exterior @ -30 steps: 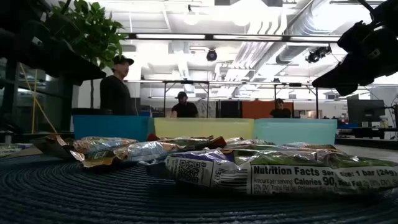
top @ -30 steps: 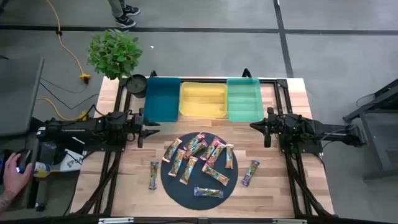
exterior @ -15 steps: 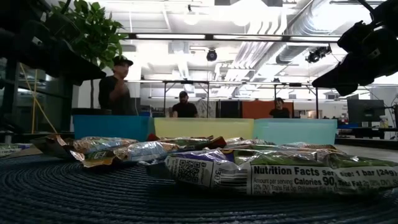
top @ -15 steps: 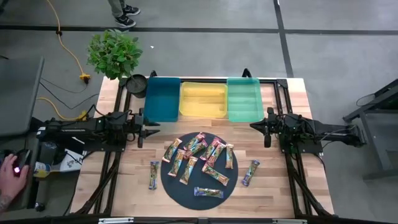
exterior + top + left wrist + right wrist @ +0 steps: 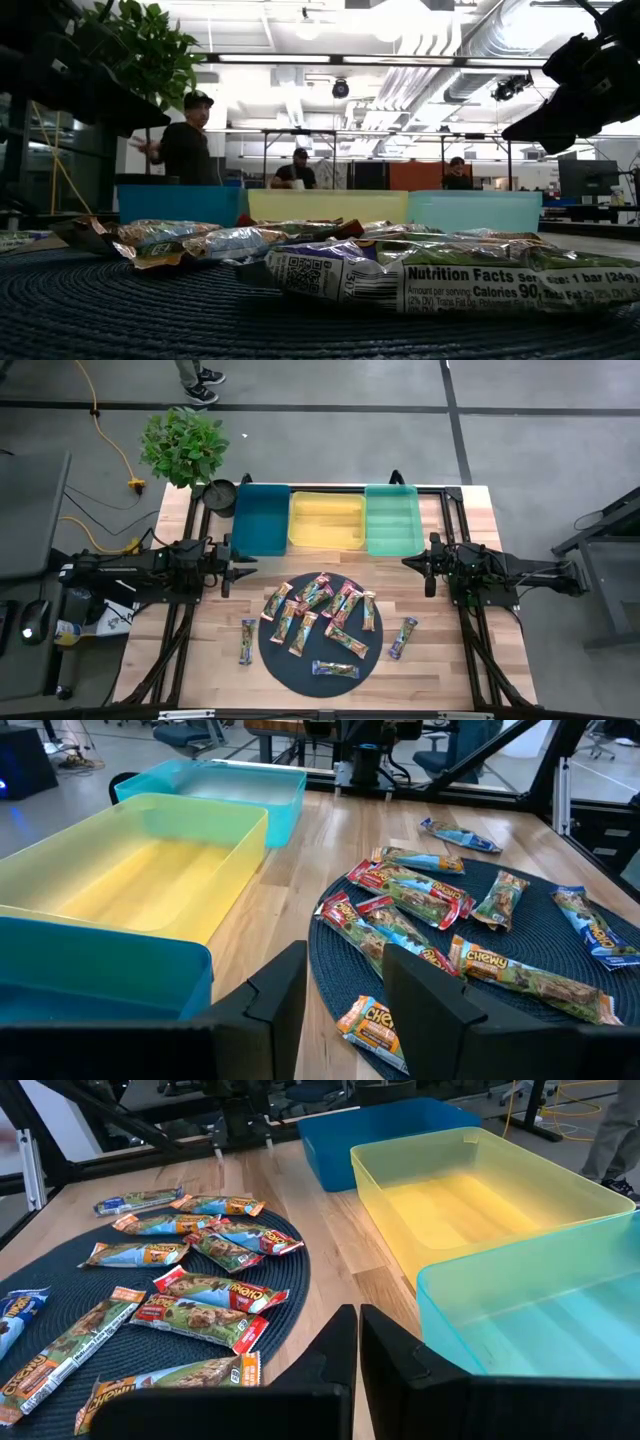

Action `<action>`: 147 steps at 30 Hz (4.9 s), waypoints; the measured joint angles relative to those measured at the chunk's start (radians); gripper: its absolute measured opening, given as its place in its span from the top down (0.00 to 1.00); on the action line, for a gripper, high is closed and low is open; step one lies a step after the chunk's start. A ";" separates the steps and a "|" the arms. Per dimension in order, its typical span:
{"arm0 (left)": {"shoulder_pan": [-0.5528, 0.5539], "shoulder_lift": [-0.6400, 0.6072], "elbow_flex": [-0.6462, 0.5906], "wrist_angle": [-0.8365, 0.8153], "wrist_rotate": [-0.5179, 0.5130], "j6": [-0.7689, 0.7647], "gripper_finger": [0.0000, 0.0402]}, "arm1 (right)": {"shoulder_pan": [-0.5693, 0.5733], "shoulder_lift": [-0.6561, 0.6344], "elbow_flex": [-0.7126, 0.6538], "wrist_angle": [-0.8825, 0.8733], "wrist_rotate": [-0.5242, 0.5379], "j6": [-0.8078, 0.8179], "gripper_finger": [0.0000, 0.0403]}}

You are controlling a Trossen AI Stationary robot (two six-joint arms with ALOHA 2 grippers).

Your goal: Pick and place Granola Bars by type

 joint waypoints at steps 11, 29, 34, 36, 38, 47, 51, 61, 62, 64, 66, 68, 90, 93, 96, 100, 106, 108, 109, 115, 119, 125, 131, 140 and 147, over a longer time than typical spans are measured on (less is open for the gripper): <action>0.000 0.000 0.000 0.000 0.000 0.000 0.67 | 0.000 0.000 0.000 0.000 0.000 0.000 1.00; 0.000 0.000 0.000 0.000 0.000 0.000 0.67 | 0.000 0.000 0.000 0.000 0.000 0.000 1.00; 0.000 0.000 0.000 0.000 0.000 0.000 0.67 | 0.000 0.000 0.000 0.000 0.000 0.000 1.00; 0.000 0.000 0.000 0.000 0.000 0.000 0.67 | 0.000 0.000 0.000 0.000 0.000 0.000 1.00; 0.000 0.000 0.000 0.000 0.000 0.000 0.67 | 0.000 0.000 0.000 0.000 0.000 0.000 1.00; 0.000 0.000 0.000 0.000 0.000 0.000 0.67 | 0.000 0.000 0.000 0.000 0.019 -0.118 1.00; 0.000 0.000 0.000 0.000 0.000 0.000 0.67 | 0.000 0.000 0.000 0.021 0.085 -0.376 1.00; 0.000 0.000 0.000 0.000 0.000 0.000 0.67 | 0.000 0.000 0.000 0.023 0.078 -0.400 1.00; 0.000 0.000 0.000 -0.001 0.000 0.000 0.67 | 0.000 0.000 0.000 0.024 0.055 -0.343 1.00; 0.000 0.000 0.000 0.000 0.000 0.000 0.67 | 0.000 0.000 0.000 0.028 0.010 -0.238 1.00; 0.000 0.000 0.000 0.000 0.000 0.000 0.67 | 0.000 0.000 0.000 0.046 -0.025 -0.132 1.00; 0.000 0.000 0.000 0.000 0.000 0.000 0.67 | 0.000 0.000 0.000 0.063 -0.045 -0.035 1.00; 0.000 0.000 0.000 -0.001 0.000 0.000 0.67 | 0.000 0.000 0.000 0.280 -0.117 0.247 1.00; 0.000 0.000 0.000 -0.001 0.000 0.000 0.67 | 0.000 0.009 0.000 0.280 -0.124 0.246 0.99; 0.000 0.000 0.000 -0.001 0.000 0.000 0.67 | 0.000 0.048 0.008 0.278 -0.124 0.233 0.96; 0.000 0.000 0.000 -0.001 0.000 0.000 0.67 | 0.000 0.150 0.054 0.297 -0.119 0.141 0.90; 0.000 0.000 0.000 -0.001 0.000 0.000 0.67 | 0.000 0.368 0.186 0.294 -0.083 -0.013 0.79; 0.000 0.000 0.000 -0.001 0.000 0.000 0.67 | 0.000 0.442 0.236 0.270 -0.085 -0.045 0.77; 0.000 0.000 0.000 -0.001 0.000 0.000 0.67 | 0.000 0.476 0.262 0.251 -0.085 -0.052 0.77; 0.000 0.000 0.000 -0.001 0.000 0.000 0.67 | 0.000 0.665 0.439 0.033 -0.084 -0.061 0.75; 0.000 0.000 0.000 -0.001 0.000 0.000 0.67 | 0.000 0.771 0.570 -0.150 -0.088 -0.061 0.75; 0.000 0.000 0.000 -0.001 0.000 0.000 0.67 | 0.000 0.871 0.718 -0.362 -0.179 -0.030 0.75; 0.000 0.000 0.000 -0.001 0.000 0.000 0.67 | 0.054 0.899 0.759 -0.431 -0.377 -0.157 0.75; 0.000 0.000 0.000 -0.001 0.000 0.000 0.67 | 0.248 0.899 0.743 -0.538 -0.380 -0.392 0.75; 0.000 0.000 0.000 -0.001 0.000 0.000 0.67 | 0.371 0.932 0.698 -0.523 -0.334 -0.433 0.75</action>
